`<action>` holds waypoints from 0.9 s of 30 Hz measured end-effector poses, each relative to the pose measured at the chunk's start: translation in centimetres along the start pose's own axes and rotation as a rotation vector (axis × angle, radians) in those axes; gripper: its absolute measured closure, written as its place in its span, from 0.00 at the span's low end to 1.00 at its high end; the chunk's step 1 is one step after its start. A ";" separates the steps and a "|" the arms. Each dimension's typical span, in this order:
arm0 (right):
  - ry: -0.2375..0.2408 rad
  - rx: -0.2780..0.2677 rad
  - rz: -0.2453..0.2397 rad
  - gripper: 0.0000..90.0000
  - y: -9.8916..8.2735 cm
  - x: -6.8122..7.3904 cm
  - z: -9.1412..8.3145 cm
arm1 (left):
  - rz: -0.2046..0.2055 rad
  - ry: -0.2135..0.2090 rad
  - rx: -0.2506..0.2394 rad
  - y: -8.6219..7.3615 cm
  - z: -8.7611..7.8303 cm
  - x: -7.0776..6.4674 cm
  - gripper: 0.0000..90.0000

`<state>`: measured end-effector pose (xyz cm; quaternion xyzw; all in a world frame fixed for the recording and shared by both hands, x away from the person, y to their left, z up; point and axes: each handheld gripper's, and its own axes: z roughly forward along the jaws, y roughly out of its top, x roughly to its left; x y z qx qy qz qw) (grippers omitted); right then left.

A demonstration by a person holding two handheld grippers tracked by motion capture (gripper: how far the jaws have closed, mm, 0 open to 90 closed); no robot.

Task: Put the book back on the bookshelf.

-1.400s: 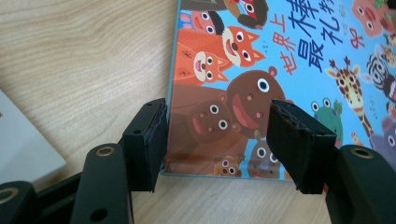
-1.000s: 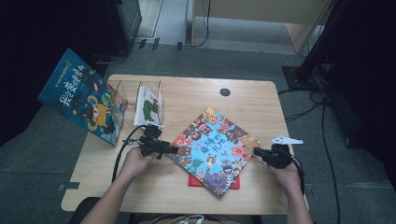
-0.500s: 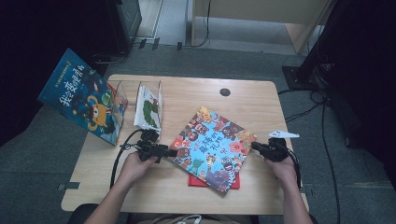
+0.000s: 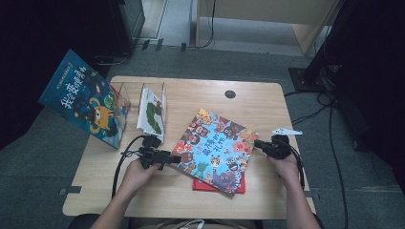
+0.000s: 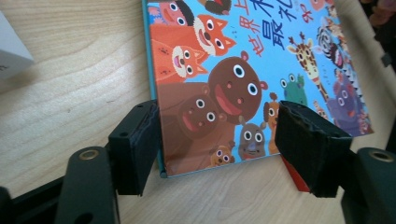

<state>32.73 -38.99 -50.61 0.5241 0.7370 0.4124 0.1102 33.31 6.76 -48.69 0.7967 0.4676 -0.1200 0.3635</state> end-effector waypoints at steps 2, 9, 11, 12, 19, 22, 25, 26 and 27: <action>-0.006 0.002 -0.003 0.98 0.1 0.1 0.1 | -0.012 0.001 -0.001 0.0 0.0 0.1 0.32; -0.020 0.013 -0.021 0.98 0.3 0.3 0.1 | 0.025 0.073 0.014 0.2 0.4 0.3 0.28; -0.029 0.026 -0.036 0.98 0.3 0.5 0.1 | 0.023 0.077 0.020 0.5 0.6 0.4 0.28; -0.032 0.029 -0.044 0.98 0.3 0.5 0.1 | 0.024 0.077 0.023 0.5 0.7 0.5 0.29; -0.027 0.052 -0.034 0.98 0.2 0.7 0.0 | 0.031 0.132 0.016 1.4 1.4 0.6 0.32; -0.026 0.053 -0.042 0.98 0.1 0.9 0.0 | 0.042 0.126 0.028 1.8 1.5 0.7 0.35; -0.027 0.055 -0.048 0.98 0.0 1.0 -0.1 | 0.052 0.128 0.034 2.2 1.6 1.0 0.38; -0.026 0.058 -0.046 0.98 0.0 1.1 -0.1 | 0.049 0.122 0.030 2.3 1.6 1.1 0.38; -0.025 0.060 -0.050 0.98 0.0 1.1 -0.1 | 0.043 0.116 0.026 2.4 1.6 1.2 0.40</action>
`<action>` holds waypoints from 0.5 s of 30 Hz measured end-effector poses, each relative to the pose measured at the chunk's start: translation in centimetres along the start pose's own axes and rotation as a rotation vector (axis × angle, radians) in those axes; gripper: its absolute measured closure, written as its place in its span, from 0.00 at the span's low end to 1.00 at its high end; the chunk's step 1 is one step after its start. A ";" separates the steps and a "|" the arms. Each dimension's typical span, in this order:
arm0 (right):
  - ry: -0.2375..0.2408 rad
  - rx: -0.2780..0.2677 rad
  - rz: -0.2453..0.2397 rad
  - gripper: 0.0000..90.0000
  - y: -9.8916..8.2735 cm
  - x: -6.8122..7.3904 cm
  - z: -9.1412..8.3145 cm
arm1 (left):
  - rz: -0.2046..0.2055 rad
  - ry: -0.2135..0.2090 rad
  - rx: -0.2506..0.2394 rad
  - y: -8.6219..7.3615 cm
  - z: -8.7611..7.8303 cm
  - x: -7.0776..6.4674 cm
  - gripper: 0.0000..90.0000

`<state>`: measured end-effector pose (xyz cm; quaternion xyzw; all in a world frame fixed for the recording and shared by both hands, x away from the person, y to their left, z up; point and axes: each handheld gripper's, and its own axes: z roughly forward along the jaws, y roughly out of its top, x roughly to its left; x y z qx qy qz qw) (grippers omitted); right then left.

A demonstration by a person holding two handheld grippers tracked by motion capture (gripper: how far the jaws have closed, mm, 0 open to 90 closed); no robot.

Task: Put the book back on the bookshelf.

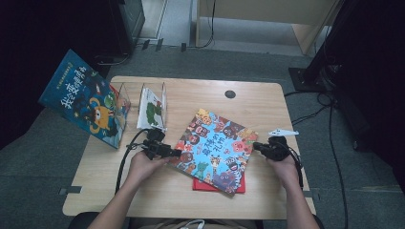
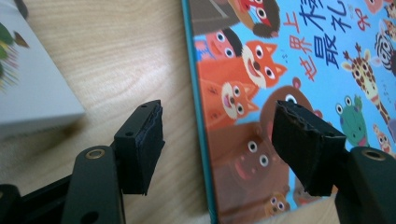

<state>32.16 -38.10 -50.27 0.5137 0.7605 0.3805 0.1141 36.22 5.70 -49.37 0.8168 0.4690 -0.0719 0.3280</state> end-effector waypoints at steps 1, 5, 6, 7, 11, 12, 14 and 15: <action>-0.002 0.002 -0.001 0.98 0.0 0.0 0.0 | -0.005 -0.003 -0.002 0.1 0.0 0.1 0.40; -0.003 0.016 -0.003 0.98 -0.3 0.3 -0.1 | 0.004 0.006 0.004 0.5 0.1 0.3 0.40; -0.004 0.015 -0.007 0.98 -0.3 0.4 -0.1 | 0.008 0.007 0.004 0.6 0.2 0.3 0.40; -0.005 0.017 -0.008 0.98 -0.4 0.5 -0.1 | 0.009 0.009 0.005 0.7 0.2 0.3 0.40; -0.001 0.027 -0.011 0.98 -0.7 0.8 -0.3 | 0.008 0.001 0.012 1.1 0.4 0.3 0.41; -0.001 0.030 -0.013 0.98 -0.7 0.9 -0.3 | 0.004 -0.003 0.009 1.2 0.5 0.3 0.40; 0.000 0.034 -0.016 0.97 -0.8 1.1 -0.4 | 0.003 -0.008 0.010 1.2 0.6 0.2 0.40; 0.000 0.032 -0.024 0.97 -0.9 1.1 -0.4 | 0.008 -0.003 0.014 1.2 0.6 0.1 0.39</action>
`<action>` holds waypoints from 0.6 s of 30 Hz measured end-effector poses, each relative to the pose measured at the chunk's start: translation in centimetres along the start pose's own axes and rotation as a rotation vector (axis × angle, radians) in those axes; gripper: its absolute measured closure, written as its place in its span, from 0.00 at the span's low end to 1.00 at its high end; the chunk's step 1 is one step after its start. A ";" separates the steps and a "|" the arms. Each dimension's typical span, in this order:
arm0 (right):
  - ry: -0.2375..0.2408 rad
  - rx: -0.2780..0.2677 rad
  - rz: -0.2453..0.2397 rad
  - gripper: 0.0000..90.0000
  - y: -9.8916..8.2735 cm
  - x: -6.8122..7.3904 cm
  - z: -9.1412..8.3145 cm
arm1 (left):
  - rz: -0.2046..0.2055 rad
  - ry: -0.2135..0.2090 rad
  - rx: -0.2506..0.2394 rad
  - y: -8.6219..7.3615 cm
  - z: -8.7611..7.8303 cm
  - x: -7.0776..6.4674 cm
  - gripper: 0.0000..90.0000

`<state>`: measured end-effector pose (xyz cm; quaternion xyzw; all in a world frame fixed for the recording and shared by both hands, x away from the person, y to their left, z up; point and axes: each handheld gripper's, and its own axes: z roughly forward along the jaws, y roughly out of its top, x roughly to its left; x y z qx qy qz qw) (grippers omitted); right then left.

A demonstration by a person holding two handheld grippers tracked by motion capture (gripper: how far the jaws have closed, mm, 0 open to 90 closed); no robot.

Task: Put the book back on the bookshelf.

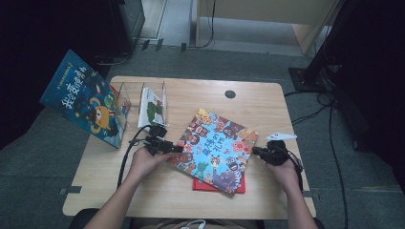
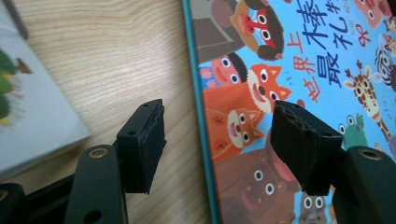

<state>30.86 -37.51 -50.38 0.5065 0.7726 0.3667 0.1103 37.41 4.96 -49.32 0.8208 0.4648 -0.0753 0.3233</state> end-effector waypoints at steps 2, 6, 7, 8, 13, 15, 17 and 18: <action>0.004 0.003 0.000 0.97 -0.1 0.1 0.0 | 0.000 0.006 -0.005 0.0 0.1 -0.2 0.38; 0.004 0.007 -0.001 0.96 -0.2 0.1 -0.1 | 0.007 0.015 -0.003 0.0 0.3 -0.5 0.38; 0.007 0.007 0.001 0.96 -0.2 0.2 -0.1 | 0.007 0.016 -0.007 0.0 0.3 -0.6 0.38; 0.008 0.007 0.000 0.96 -0.2 0.2 -0.1 | 0.008 0.017 -0.006 0.1 0.4 -0.7 0.38; 0.008 0.009 -0.001 0.97 -0.3 0.2 -0.1 | 0.024 0.011 -0.002 0.0 0.8 -1.4 0.38; 0.010 0.007 -0.005 0.98 -0.3 0.2 -0.1 | 0.025 0.008 -0.001 0.0 0.9 -1.6 0.38; 0.013 0.008 -0.009 0.99 -0.3 0.3 -0.1 | 0.031 0.024 0.000 0.0 1.0 -1.8 0.38; 0.013 0.008 -0.010 0.99 -0.3 0.3 -0.1 | 0.032 0.027 0.000 0.0 1.0 -1.9 0.38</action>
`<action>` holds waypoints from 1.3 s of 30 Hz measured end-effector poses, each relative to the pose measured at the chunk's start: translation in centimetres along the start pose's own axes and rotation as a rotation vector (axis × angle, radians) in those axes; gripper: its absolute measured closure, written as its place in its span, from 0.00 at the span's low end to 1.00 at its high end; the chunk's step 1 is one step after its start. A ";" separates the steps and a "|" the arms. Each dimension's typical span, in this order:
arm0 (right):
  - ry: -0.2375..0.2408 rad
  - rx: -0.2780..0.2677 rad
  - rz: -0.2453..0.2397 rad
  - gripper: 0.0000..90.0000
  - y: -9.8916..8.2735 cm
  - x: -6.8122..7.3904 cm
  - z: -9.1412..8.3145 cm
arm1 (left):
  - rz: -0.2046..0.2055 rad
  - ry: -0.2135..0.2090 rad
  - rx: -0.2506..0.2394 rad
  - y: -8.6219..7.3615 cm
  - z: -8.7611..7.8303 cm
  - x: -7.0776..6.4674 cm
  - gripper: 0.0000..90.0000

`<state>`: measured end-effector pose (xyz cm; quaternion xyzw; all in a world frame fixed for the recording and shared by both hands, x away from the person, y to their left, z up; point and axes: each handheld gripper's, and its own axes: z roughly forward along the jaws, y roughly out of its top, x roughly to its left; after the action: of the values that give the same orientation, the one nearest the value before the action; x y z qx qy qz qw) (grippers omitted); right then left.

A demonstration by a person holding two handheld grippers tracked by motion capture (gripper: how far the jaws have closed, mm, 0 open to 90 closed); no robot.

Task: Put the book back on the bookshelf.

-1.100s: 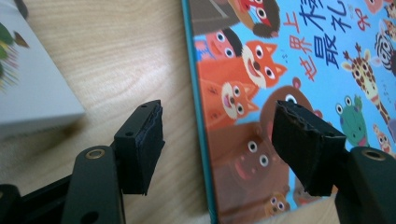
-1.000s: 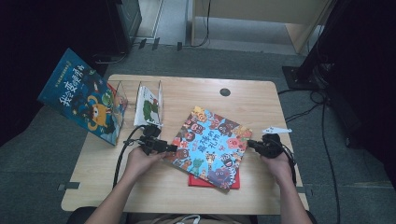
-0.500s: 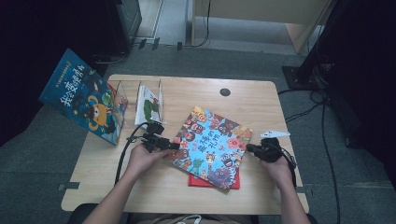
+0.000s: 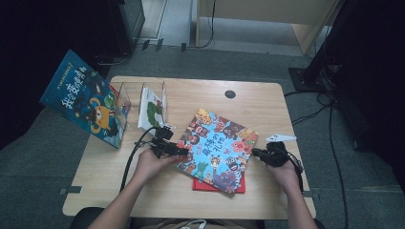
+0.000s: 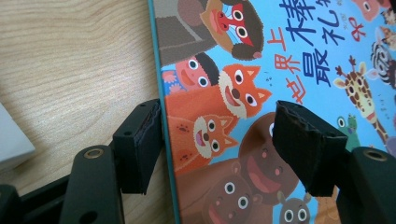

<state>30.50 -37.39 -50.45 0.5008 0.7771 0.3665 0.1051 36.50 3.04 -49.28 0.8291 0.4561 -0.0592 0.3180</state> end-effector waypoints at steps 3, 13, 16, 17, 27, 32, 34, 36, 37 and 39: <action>0.003 0.000 0.002 1.00 0.0 0.0 0.0 | -0.003 0.012 0.015 0.0 0.0 -0.3 0.38; 0.016 -0.010 0.013 1.00 0.0 -0.1 0.0 | -0.014 -0.012 0.051 -0.8 -0.4 -0.8 0.40; 0.017 -0.011 0.018 1.00 0.0 0.0 0.0 | -0.025 -0.019 0.053 -1.1 -0.6 -0.9 0.40; 0.023 -0.013 0.013 1.00 0.0 -0.1 0.0 | -0.029 -0.025 0.056 -1.2 -0.6 -0.9 0.40; 0.045 -0.009 0.008 1.00 0.2 0.2 0.2 | -0.042 -0.038 0.072 -1.9 -1.0 -1.2 0.39; 0.050 0.009 -0.026 1.00 -0.1 0.7 -0.1 | -0.046 -0.034 0.045 -1.4 -0.7 -0.8 0.40; 0.055 0.019 -0.042 1.00 -0.2 1.0 -0.3 | -0.036 -0.021 0.033 -1.0 -0.4 -0.8 0.40; 0.053 0.019 -0.051 1.00 -0.3 1.3 -0.4 | -0.031 -0.015 0.025 -0.9 -0.3 -0.8 0.39; 0.049 0.019 -0.056 1.00 -0.3 1.3 -0.4 | -0.034 -0.014 0.020 -0.8 -0.2 -0.8 0.39; 0.053 0.019 -0.054 1.00 -0.3 1.3 -0.4 | -0.035 -0.016 0.013 -0.7 -0.1 -0.7 0.39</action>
<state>29.44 -36.54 -50.14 0.4709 0.7962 0.3693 0.0896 35.52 2.88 -49.23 0.8224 0.4677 -0.0746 0.3151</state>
